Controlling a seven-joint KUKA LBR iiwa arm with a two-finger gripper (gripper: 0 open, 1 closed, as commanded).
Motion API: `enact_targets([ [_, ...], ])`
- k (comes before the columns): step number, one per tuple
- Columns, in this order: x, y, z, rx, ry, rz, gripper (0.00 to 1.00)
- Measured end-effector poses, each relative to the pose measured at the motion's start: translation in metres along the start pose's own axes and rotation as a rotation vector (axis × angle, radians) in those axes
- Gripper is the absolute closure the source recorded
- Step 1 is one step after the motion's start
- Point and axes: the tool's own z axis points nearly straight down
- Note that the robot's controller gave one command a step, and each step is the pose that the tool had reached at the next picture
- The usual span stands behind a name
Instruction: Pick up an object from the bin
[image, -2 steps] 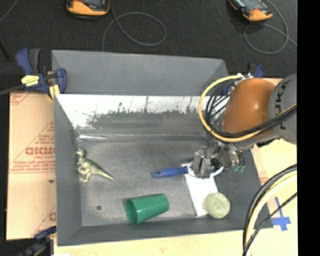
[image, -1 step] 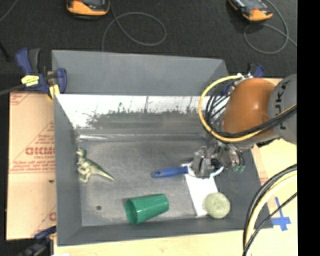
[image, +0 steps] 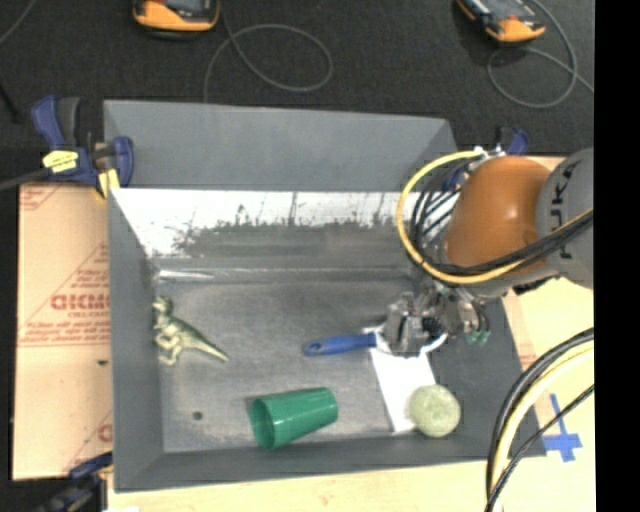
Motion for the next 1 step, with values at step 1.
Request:
enact_targets([
  [1,0.0000,0.0000,0.0000,0.000,0.000,-0.001,1.00],
])
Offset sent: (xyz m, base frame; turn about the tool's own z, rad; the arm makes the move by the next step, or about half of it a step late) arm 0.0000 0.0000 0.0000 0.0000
